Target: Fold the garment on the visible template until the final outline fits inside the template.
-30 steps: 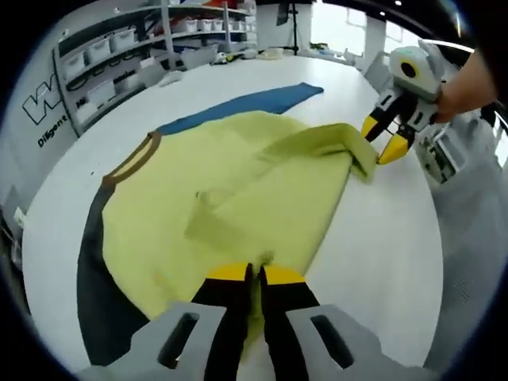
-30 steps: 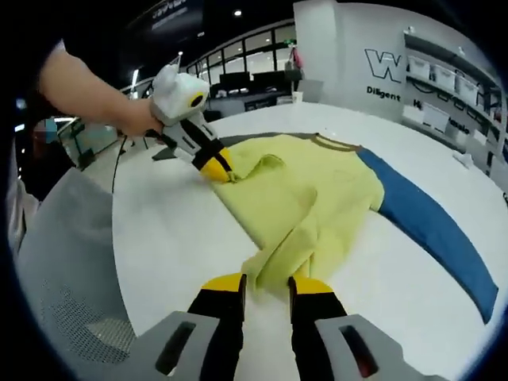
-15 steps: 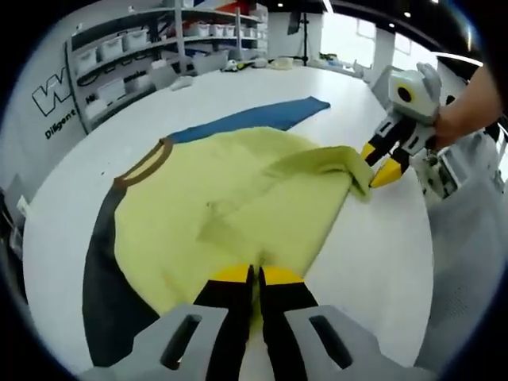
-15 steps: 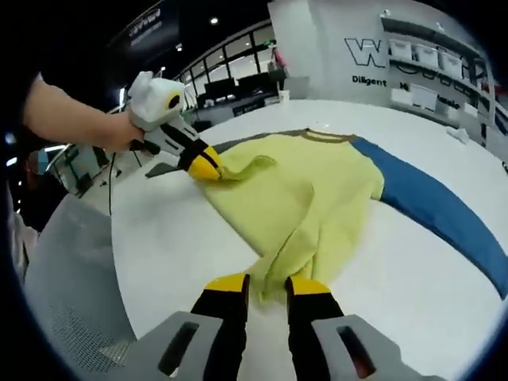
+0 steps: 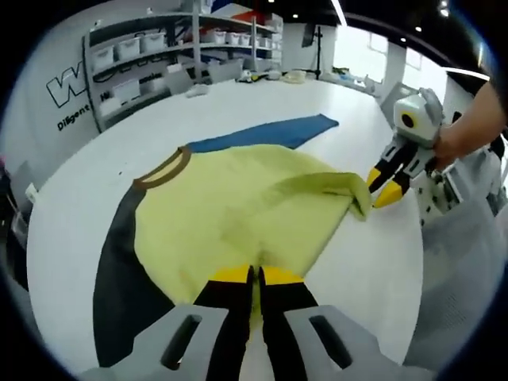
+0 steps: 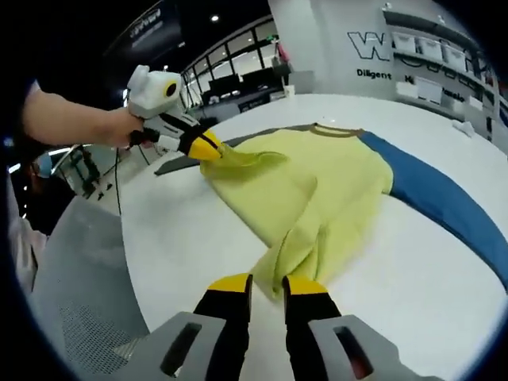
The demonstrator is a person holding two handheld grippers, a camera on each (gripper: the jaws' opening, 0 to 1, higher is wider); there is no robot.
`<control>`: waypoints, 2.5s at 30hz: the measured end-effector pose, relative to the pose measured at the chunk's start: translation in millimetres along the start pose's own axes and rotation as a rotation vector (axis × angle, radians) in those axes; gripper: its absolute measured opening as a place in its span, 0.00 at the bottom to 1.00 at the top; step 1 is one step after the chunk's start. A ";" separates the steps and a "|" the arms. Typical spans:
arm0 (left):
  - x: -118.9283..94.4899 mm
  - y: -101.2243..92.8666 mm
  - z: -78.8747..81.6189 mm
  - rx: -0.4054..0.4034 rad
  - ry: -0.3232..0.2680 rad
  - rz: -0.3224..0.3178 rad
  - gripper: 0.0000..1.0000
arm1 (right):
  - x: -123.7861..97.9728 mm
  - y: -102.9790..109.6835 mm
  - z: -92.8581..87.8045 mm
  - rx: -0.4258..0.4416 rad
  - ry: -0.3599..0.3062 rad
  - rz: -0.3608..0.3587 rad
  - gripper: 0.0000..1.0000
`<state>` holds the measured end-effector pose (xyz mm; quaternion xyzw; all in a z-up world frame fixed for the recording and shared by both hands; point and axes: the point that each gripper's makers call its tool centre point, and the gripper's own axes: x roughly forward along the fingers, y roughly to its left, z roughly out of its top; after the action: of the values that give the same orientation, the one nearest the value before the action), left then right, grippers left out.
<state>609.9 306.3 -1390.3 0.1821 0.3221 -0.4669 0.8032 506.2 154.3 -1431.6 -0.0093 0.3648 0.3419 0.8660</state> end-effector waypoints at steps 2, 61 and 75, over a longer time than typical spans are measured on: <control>-4.4 -0.3 1.1 -0.004 -0.007 0.003 0.02 | 3.0 1.8 -0.7 0.002 0.006 0.003 0.11; -96.8 -81.0 -121.9 -0.106 0.066 -0.289 0.01 | -58.0 6.2 -63.1 -1.148 0.446 0.144 0.00; -107.7 -76.3 -123.9 -0.139 0.072 -0.264 0.02 | -82.3 14.7 -78.5 -0.989 0.436 0.208 0.12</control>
<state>462.3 409.9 -1405.6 0.0985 0.4034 -0.5382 0.7334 407.1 96.5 -1433.3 -0.4496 0.3304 0.5466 0.6244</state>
